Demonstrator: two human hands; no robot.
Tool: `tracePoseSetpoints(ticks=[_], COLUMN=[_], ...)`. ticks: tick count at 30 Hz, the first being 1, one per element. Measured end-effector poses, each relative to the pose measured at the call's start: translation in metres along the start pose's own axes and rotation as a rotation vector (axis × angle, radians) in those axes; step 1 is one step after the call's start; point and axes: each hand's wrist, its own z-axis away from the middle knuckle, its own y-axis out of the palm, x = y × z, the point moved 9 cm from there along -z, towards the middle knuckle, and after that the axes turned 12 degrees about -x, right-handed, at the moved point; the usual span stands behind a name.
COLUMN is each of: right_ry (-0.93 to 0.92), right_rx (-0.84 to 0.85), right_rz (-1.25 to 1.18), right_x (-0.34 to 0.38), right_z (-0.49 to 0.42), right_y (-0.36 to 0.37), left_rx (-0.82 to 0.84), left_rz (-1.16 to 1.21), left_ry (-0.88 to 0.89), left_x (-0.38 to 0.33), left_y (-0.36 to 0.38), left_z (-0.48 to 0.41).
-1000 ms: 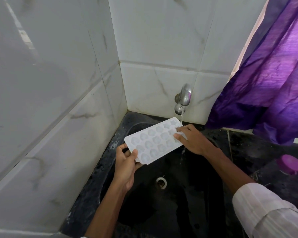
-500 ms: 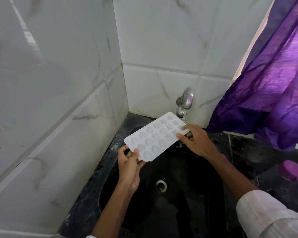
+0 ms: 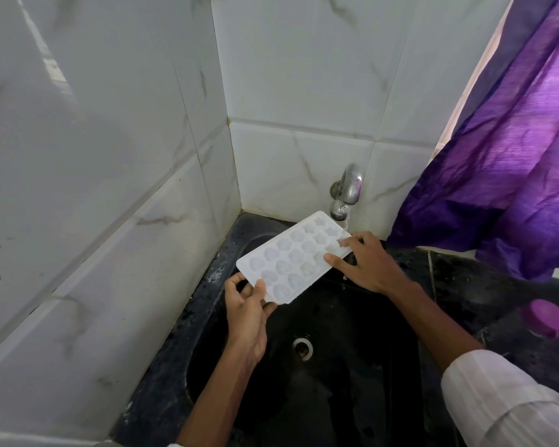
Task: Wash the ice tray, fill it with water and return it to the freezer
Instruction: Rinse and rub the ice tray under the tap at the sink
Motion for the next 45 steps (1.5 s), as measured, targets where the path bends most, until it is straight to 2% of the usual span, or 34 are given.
tracePoseSetpoints(ticks=[6,14,22,45], right_ry=[0.01,-0.013,0.01,0.047], right_rx=[0.016,-0.003,0.048,0.029], right_rz=[-0.008,0.12,0.108,0.005], right_x=[-0.005,-0.002,-0.008,-0.013], right_z=[0.004,0.008,0.012,0.016], right_y=[0.001,0.0,0.007,0.012], left_rx=[-0.006,-0.017,-0.027,-0.012], left_rz=[-0.012,-0.024,-0.039,-0.035], left_ry=[0.006,0.009,0.028,0.018], left_x=[0.0,0.006,0.004,0.011], left_y=[-0.001,-0.005,-0.007,-0.004], left_z=[0.001,0.002,0.003,0.008])
